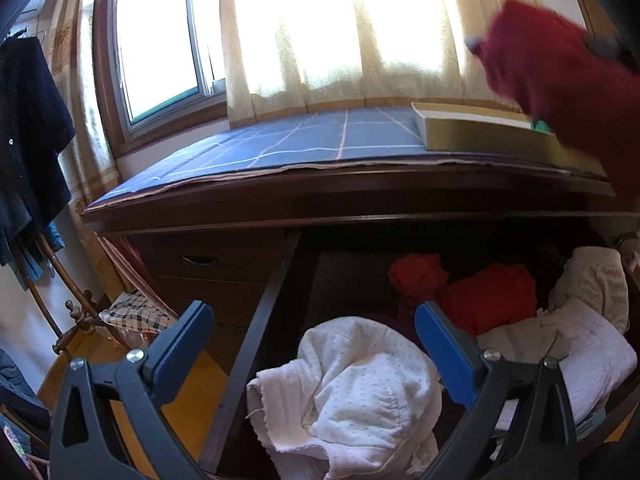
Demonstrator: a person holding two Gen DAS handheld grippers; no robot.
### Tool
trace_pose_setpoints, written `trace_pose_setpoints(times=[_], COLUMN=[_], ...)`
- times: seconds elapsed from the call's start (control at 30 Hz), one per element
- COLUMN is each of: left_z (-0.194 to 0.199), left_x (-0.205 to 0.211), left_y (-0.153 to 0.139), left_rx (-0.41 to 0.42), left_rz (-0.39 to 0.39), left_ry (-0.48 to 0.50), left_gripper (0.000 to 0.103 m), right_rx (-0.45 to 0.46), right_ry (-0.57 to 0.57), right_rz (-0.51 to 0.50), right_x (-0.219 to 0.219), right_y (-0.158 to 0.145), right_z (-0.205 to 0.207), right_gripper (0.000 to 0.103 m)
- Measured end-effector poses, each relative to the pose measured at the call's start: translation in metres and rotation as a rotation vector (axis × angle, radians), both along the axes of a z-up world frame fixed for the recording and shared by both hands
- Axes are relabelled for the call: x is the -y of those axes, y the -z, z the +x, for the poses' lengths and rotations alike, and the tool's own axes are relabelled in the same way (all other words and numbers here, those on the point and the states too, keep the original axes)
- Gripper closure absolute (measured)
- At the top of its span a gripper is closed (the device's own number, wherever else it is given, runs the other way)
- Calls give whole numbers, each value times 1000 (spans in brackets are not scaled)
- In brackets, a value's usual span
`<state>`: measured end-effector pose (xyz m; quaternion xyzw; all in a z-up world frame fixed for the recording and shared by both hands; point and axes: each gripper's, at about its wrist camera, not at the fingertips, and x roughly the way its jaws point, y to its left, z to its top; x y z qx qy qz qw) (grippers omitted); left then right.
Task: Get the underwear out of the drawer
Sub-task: 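Lift the red garment into the beige tray and open the right tool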
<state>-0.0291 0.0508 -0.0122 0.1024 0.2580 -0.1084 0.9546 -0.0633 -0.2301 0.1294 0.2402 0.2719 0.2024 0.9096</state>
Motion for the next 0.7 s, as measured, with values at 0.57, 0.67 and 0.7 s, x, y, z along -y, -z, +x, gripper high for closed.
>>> trace_pose_setpoints(times=[0.57, 0.67, 0.7], left_z=[-3, -3, -3], left_x=[1, 1, 1], left_y=[-1, -1, -1], left_rx=[13, 15, 15], left_rz=[13, 12, 12], left_ry=[18, 22, 23], left_gripper=[0, 0, 0], right_rx=[-108, -184, -207], right_ry=[394, 443, 459], right_rz=[-117, -117, -111], right_x=[8, 2, 1], right_y=[11, 29, 34], right_z=[152, 171, 175], right_gripper=[76, 76, 76])
